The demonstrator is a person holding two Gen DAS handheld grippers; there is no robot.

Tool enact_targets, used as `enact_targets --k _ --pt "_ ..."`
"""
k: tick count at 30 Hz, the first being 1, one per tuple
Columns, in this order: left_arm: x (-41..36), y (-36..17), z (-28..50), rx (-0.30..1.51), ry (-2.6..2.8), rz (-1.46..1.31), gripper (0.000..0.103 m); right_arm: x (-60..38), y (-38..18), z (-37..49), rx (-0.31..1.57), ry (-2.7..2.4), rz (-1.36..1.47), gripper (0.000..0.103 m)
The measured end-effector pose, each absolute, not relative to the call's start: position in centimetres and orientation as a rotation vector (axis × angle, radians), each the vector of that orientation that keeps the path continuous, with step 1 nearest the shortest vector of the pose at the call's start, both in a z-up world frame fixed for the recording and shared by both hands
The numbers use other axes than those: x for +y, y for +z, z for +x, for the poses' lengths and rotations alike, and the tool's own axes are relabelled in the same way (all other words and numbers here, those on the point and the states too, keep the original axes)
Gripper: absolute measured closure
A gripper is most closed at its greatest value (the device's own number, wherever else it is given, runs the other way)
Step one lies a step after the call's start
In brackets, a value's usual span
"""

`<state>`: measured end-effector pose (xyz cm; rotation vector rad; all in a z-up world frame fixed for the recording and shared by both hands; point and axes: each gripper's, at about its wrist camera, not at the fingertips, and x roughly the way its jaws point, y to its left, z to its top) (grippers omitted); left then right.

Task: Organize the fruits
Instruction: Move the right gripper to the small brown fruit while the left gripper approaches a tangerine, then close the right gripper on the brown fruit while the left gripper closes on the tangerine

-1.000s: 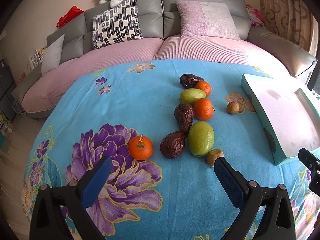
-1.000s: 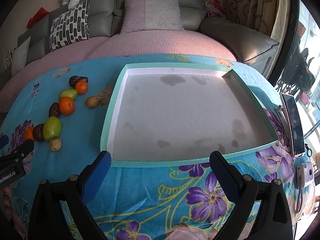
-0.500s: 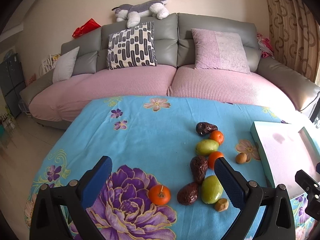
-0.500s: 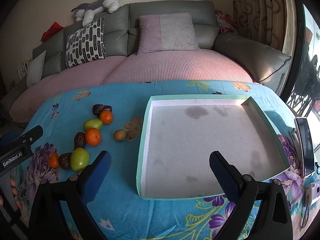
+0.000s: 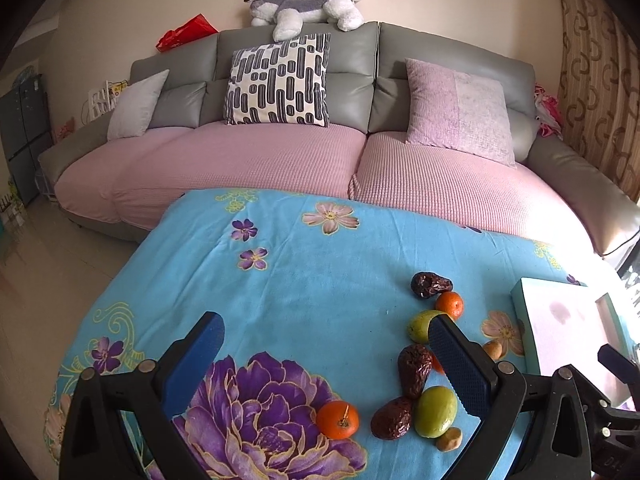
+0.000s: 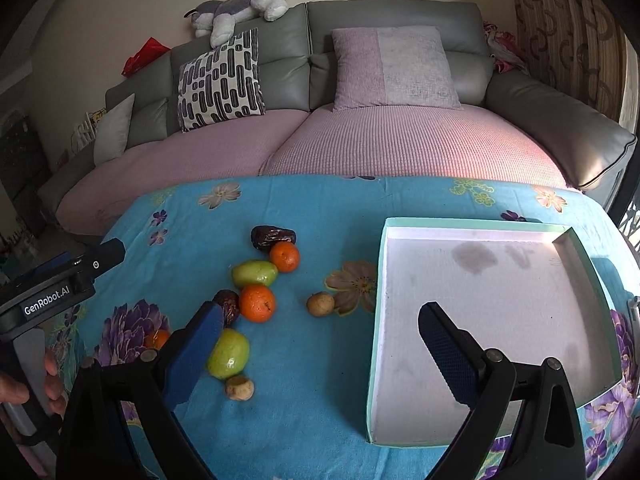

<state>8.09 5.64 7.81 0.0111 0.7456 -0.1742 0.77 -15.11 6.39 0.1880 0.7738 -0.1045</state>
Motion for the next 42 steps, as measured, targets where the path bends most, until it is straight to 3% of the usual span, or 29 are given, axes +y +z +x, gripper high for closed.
enact_targets --k 5,11,19,24,25,28,29,30,42 --pt "6.0 4.7 8.6 0.845 -0.181 -0.015 0.0 -13.4 3.5 1.6 0.865 -0.041 0.181 0.008" --pt "6.7 1.5 8.9 0.946 -0.192 -0.044 0.009 -11.4 0.5 2.1 0.96 0.039 0.178 0.027" --pt "6.9 -1.5 8.9 1.043 -0.214 -0.097 0.023 -9.3 -1.7 2.1 1.021 0.135 0.163 0.061" --pt "6.6 -2.2 8.8 1.065 -0.22 -0.092 0.033 -8.8 -2.0 2.1 1.02 0.159 0.157 0.074" --pt "6.7 -2.2 8.9 1.065 -0.224 -0.095 0.033 -8.8 -2.1 2.1 1.021 0.161 0.154 0.075" --pt "6.8 -2.0 8.8 1.066 -0.253 -0.116 0.053 -8.7 -2.0 2.0 1.019 0.164 0.15 0.075" --pt "6.7 -1.9 8.8 1.065 -0.272 -0.125 0.063 -8.8 -1.9 2.0 1.018 0.167 0.154 0.075" --pt "6.7 -1.8 8.7 1.061 -0.285 -0.128 0.066 -8.9 -1.8 2.0 1.014 0.168 0.157 0.075" --pt "6.4 1.7 7.7 0.944 -0.309 -0.126 0.066 -10.6 1.0 0.9 0.92 0.114 0.172 0.076"
